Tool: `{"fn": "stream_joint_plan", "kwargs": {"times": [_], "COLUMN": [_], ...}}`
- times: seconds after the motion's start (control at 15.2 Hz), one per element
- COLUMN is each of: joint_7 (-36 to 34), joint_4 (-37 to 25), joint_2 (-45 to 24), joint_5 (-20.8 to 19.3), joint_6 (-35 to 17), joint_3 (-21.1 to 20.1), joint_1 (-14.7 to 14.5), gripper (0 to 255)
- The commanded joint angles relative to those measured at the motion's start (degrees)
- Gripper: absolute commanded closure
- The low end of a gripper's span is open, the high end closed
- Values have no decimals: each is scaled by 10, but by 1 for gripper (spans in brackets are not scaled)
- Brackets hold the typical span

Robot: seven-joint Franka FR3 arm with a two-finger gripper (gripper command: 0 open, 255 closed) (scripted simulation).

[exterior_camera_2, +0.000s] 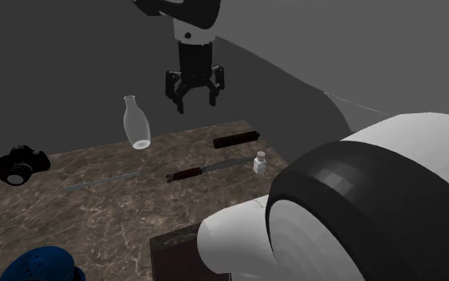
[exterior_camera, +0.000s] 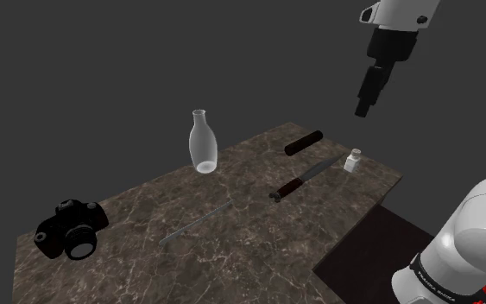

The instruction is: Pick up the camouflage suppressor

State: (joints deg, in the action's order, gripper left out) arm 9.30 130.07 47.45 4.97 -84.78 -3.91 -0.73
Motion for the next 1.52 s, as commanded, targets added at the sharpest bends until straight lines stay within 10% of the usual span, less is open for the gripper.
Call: {"fn": "stream_joint_plan", "kwargs": {"times": [0.0, 1.45], "joint_7": [0, 547], "joint_4": [0, 36], "joint_2": [0, -265], "joint_5": [0, -129], "joint_6": [0, -287], "joint_3": [0, 280], "joint_1": [0, -62], "gripper": [0, 0]}}
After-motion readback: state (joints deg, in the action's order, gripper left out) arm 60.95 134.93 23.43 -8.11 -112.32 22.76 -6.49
